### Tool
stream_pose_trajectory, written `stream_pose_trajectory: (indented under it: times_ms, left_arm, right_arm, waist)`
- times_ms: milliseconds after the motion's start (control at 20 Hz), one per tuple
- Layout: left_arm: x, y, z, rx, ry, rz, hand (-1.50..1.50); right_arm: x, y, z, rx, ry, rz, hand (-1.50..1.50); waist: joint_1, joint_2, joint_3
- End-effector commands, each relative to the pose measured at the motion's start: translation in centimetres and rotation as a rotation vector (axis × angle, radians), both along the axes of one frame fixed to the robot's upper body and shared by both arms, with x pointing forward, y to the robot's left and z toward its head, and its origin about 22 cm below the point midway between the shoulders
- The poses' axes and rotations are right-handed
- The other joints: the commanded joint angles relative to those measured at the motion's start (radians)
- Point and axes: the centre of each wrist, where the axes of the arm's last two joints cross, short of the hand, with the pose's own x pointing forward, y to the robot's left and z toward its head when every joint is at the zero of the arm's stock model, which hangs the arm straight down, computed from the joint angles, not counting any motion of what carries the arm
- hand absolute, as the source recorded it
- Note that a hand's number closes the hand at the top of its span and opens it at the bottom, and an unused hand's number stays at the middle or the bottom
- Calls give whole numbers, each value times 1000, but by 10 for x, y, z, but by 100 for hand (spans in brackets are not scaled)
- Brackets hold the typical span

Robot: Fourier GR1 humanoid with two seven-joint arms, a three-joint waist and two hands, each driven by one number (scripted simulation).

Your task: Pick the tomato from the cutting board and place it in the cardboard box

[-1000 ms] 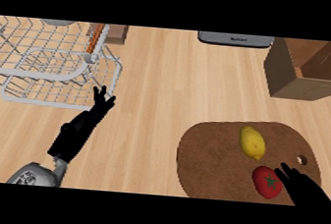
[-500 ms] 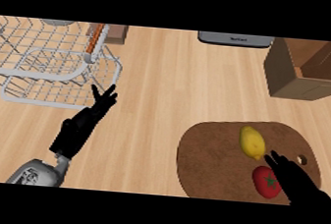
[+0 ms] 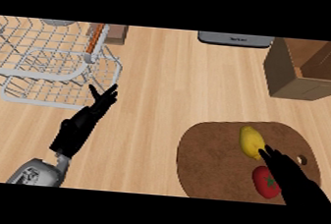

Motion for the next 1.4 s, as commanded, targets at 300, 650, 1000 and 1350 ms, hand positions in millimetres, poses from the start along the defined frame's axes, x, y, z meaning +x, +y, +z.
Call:
stream_pose_trajectory:
  times_ms: [300,650,1000,1350]
  left_arm:
    - [20,7,25,-1,-132,-7,0]
    - [11,-19,20,-8,-140,-11,0]
    - [29,-2,25,-26,-133,-17,0]
    - [6,-8,30,-7,-139,-18,0]
  right_arm:
    - [2,18,-31,-36,72,8,-150]
    - [1,3,-43,-69,94,14,-150]
    - [23,6,-52,-127,74,-14,-150]
    - [20,-9,-82,-143,84,18,150]
  waist:
    - [-6,-8,7]
    - [-8,-8,7]
    - [-8,-6,7]
    - [3,-8,8]
